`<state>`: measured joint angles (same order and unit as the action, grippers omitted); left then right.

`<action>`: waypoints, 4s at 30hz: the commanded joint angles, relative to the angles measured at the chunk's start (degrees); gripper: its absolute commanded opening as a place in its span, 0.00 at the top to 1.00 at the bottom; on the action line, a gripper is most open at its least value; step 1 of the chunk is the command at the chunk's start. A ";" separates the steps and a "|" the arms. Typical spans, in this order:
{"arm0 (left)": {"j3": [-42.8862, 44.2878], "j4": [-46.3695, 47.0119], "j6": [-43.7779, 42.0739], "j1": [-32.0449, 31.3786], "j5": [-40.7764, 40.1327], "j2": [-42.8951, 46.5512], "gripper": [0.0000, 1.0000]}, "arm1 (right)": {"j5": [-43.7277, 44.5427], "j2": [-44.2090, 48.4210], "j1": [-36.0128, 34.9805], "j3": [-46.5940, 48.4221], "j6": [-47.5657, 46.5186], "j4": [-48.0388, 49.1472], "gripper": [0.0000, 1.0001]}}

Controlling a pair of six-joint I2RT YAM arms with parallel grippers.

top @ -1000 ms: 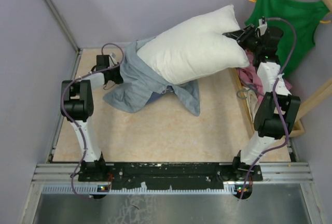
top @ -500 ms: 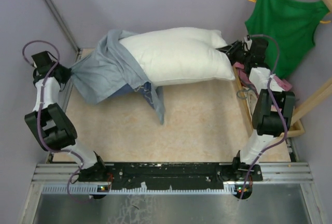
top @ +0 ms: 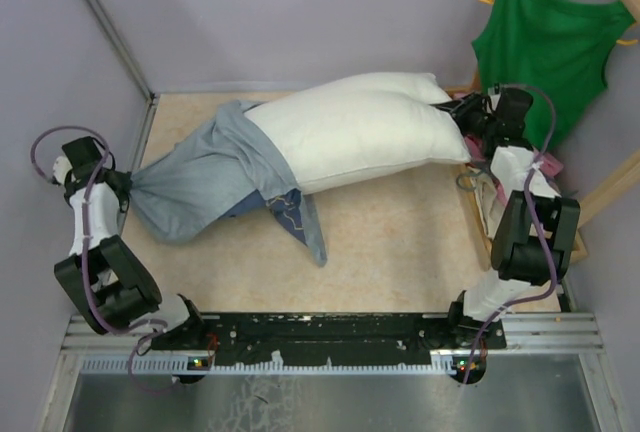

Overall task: Remove the pillowcase from the pillow
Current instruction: Remove the pillow from the pillowcase, then place the pillow at the center of the board.

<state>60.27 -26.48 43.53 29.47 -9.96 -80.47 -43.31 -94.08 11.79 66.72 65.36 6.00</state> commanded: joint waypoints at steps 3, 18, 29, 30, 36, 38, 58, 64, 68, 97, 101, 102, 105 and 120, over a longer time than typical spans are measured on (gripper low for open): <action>-1.14 7.52 2.62 6.80 -9.78 -0.81 1.00 | 2.36 3.78 5.01 14.35 -3.67 14.12 1.00; -3.50 10.31 3.46 7.62 -5.48 -6.36 1.00 | -10.21 1.14 -9.47 61.48 -28.59 -10.34 1.00; -4.01 11.27 3.94 8.12 -3.36 -8.82 1.00 | -6.44 5.15 8.62 60.71 7.20 34.76 1.00; -4.02 11.20 3.92 8.22 -3.53 -8.90 1.00 | -4.67 5.10 10.94 60.30 10.16 36.94 1.00; -3.76 11.06 4.09 8.22 -4.76 -8.48 1.00 | 0.22 0.09 19.43 68.10 20.29 38.94 1.00; -3.76 11.01 4.11 8.23 -4.71 -8.65 1.00 | 0.32 -2.57 19.75 71.64 21.14 38.31 1.00; -16.82 33.90 -4.28 -0.79 14.97 14.97 0.00 | -2.08 -2.77 0.10 69.88 1.04 23.09 1.00; -16.29 35.53 -13.03 -17.94 4.04 27.56 0.00 | -0.89 -5.39 -8.43 72.85 -9.16 11.68 1.00; -16.84 41.67 -18.38 -24.52 6.40 33.25 0.00 | 1.88 -5.14 -9.39 70.97 -11.11 7.88 1.00; 23.33 45.42 -19.15 -63.55 31.40 -35.58 0.00 | 50.24 43.03 -11.90 -3.21 -35.24 1.42 1.00; 33.15 44.05 -16.08 -64.74 32.69 -45.57 0.00 | 50.67 52.52 -11.92 -11.72 -34.73 -7.65 1.00; 35.01 43.90 -15.08 -64.88 32.76 -47.69 0.00 | 51.07 54.57 -11.96 -13.61 -34.69 -10.40 1.00; 39.83 43.44 -12.93 -64.99 32.81 -53.48 0.00 | 52.37 60.65 -11.97 -18.56 -36.17 -18.29 1.00; 68.24 38.44 -5.53 -64.90 29.53 -73.67 0.00 | 51.38 69.97 -11.92 -23.32 -33.22 -39.89 0.83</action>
<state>123.31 13.23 31.64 -34.39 20.51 -149.01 8.34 -26.26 0.19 42.26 32.12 -27.70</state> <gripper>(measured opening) 0.998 0.262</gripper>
